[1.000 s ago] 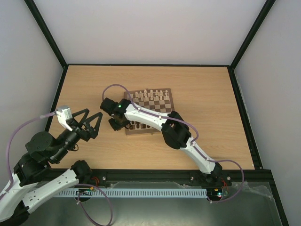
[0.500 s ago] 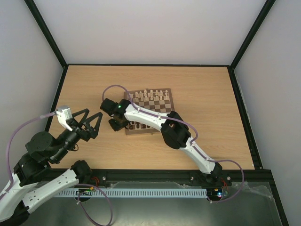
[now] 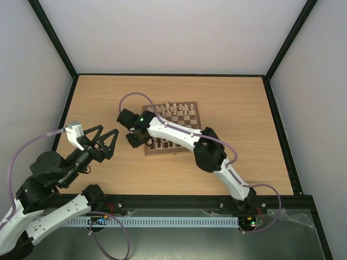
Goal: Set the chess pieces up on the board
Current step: Pick up the chessboard from the center of the board, then place the chess piece on the chessboard.
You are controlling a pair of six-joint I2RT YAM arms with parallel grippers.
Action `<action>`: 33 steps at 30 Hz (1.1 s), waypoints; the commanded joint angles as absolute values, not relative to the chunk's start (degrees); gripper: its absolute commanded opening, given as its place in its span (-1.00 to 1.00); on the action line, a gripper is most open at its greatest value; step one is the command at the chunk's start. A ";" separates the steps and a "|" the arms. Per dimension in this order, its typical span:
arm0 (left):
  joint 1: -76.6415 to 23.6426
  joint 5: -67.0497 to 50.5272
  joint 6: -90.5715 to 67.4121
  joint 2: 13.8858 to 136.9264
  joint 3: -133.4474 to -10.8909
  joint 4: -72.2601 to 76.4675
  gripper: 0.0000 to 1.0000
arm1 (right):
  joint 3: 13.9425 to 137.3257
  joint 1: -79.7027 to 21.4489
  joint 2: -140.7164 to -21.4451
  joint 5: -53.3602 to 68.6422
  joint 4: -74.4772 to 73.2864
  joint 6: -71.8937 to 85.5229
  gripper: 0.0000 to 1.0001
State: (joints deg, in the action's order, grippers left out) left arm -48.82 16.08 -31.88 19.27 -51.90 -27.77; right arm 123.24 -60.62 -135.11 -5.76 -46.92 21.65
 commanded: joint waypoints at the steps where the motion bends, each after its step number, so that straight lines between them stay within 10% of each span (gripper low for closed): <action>1: -48.52 16.34 -30.78 20.50 -53.25 -27.16 0.99 | 118.30 -60.89 -122.14 -9.52 -50.70 21.45 -0.76; 15: -48.55 16.21 -31.55 26.90 -52.14 -25.80 0.99 | 81.75 -52.21 -90.99 -17.72 -46.99 25.08 -0.73; 33: -48.56 15.47 -32.28 33.92 -51.09 -23.33 0.99 | 68.83 -44.37 -92.16 -13.69 -38.82 23.07 -0.73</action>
State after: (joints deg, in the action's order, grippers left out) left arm -48.82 15.59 -31.94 33.39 -51.66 -25.45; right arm 69.47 -45.19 -90.76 -15.27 -40.60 24.23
